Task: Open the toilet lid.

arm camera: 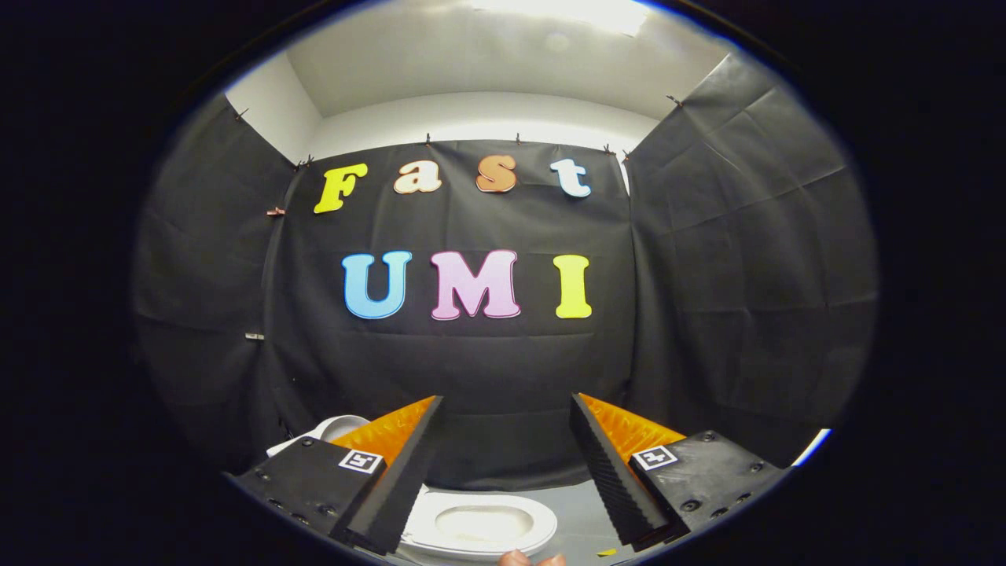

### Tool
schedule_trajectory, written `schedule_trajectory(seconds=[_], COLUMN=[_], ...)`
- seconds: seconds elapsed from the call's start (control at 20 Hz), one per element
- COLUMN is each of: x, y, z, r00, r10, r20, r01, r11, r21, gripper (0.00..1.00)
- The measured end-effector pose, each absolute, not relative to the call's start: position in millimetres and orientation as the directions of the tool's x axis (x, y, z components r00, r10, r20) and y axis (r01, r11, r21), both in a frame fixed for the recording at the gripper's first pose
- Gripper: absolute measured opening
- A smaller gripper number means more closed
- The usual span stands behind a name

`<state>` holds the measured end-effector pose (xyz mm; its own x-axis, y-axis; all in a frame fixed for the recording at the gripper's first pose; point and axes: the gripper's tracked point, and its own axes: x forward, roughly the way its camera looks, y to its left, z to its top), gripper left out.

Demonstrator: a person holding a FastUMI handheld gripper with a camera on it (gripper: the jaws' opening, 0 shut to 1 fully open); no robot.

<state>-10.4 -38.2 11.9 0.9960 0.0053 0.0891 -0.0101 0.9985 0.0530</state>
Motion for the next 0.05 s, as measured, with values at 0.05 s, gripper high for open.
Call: schedule_trajectory(seconds=[0.05], x=[-10.0], y=[-37.5], z=[11.1], r00=[0.996], r10=[0.006], r20=[0.086], r01=[-0.01], r11=[0.999], r21=[0.05], gripper=[0.99])
